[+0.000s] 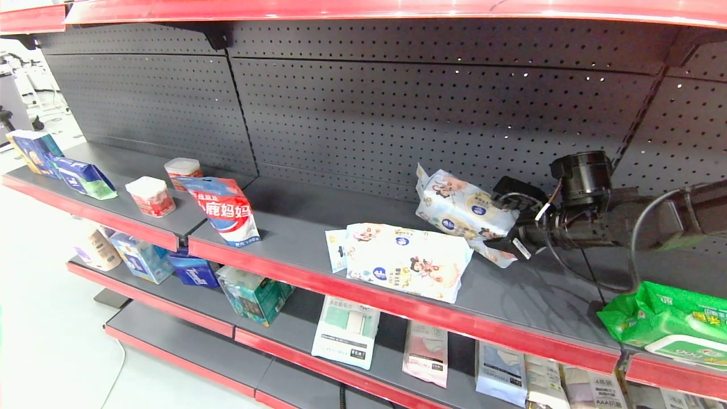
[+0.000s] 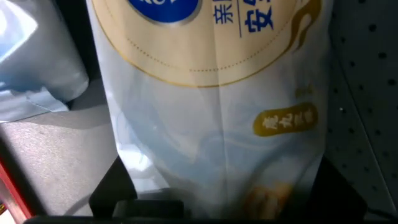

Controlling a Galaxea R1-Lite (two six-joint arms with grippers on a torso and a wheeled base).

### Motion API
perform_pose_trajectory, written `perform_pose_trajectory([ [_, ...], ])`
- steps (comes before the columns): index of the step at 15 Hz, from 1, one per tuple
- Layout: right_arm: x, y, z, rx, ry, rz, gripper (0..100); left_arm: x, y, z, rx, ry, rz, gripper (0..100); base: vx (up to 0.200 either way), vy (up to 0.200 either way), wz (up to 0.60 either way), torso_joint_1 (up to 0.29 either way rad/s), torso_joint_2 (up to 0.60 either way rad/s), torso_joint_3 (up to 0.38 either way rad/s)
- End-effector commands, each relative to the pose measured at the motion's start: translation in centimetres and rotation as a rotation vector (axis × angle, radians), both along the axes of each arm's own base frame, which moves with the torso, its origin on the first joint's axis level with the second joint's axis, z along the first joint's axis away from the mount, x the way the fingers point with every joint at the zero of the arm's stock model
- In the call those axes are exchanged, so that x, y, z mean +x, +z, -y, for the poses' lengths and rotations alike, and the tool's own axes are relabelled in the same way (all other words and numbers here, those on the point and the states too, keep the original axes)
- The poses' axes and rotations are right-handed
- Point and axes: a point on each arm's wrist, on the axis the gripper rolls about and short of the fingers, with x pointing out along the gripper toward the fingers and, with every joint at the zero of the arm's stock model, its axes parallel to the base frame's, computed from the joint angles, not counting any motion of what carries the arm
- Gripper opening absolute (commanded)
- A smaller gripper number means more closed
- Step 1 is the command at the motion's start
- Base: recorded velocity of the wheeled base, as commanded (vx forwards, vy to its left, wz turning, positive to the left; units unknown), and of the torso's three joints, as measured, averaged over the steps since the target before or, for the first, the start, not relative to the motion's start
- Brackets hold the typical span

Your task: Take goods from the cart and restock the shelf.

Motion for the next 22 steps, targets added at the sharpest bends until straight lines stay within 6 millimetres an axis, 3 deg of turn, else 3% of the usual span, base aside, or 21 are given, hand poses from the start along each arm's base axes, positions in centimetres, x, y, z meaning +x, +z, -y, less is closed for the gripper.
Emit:
perform_pose_trajectory([
  [1,0.2,-0.3,-0.4,-0.002,0.01,-0.005,0,0.0,0.0,0.0,-0.001,0.0,-0.001,100,0.0,0.0,0.0,0.0,0.0,0.0],
  [4,0.5,-0.2,-0.5,-0.001,0.01,0.001,0,0.0,0.0,0.0,-0.001,0.0,-0.001,100,0.0,0.0,0.0,0.0,0.0,0.0],
  [5,0.7,-0.3,-0.5,-0.001,0.01,0.001,100,0.0,0.0,0.0,0.0,0.0,-0.001,100,0.0,0.0,0.0,0.0,0.0,0.0],
  [10,0.7,-0.3,-0.4,0.0,0.01,0.002,100,0.0,0.0,0.0,-0.001,0.0,-0.001,100,0.0,0.0,0.0,0.0,0.0,0.0],
  [16,-0.5,-0.1,2.0,-0.056,-0.118,0.005,100,0.0,0.0,0.0,-0.001,0.0,-0.001,100,0.0,0.0,0.0,0.0,0.0,0.0],
  [22,-0.2,0.2,2.7,-0.087,-0.198,0.041,100,0.0,0.0,0.0,-0.001,0.0,-0.001,100,0.0,0.0,0.0,0.0,0.0,0.0],
])
